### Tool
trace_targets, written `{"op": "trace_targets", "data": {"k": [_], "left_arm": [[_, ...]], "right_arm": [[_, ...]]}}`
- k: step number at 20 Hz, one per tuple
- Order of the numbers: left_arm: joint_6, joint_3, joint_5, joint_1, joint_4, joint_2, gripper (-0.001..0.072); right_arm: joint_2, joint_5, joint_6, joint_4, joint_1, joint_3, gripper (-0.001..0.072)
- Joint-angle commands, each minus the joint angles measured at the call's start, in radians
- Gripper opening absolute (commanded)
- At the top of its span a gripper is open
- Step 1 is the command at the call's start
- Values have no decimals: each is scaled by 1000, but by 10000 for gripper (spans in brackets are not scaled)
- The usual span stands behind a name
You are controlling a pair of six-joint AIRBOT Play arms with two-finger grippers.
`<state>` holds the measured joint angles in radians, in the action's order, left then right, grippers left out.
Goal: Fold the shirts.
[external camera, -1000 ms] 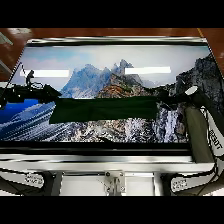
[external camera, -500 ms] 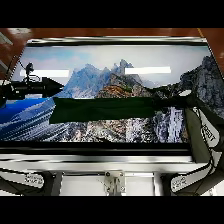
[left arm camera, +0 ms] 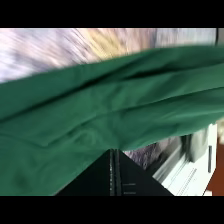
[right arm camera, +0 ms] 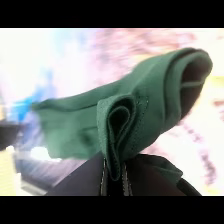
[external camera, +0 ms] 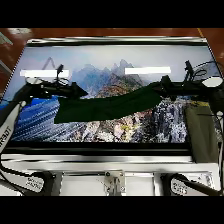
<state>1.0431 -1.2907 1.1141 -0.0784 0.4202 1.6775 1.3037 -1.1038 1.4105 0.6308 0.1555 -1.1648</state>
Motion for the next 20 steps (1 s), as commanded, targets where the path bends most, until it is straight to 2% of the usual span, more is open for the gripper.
{"op": "trace_targets", "data": {"k": [1,5,8,12,15,17,20], "left_arm": [[10,6,-119,-215,-15,45,34],[8,5,-213,-401,-169,94,34],[15,5,-298,-510,-215,130,35],[17,-24,-310,-548,-351,192,34],[-26,-23,-270,-447,-304,135,33],[-25,-24,-273,-328,-163,29,33],[32,-24,-271,-84,42,-187,33]], "right_arm": [[-164,-81,105,1,-3,-1,62],[-249,-131,158,6,-2,-1,62],[-298,-140,185,7,-1,-1,62],[-312,-151,202,3,-2,-1,62],[-311,-126,202,10,-36,-1,62],[-298,4,204,36,-133,-1,62],[-207,226,205,56,-332,-1,62]]}}
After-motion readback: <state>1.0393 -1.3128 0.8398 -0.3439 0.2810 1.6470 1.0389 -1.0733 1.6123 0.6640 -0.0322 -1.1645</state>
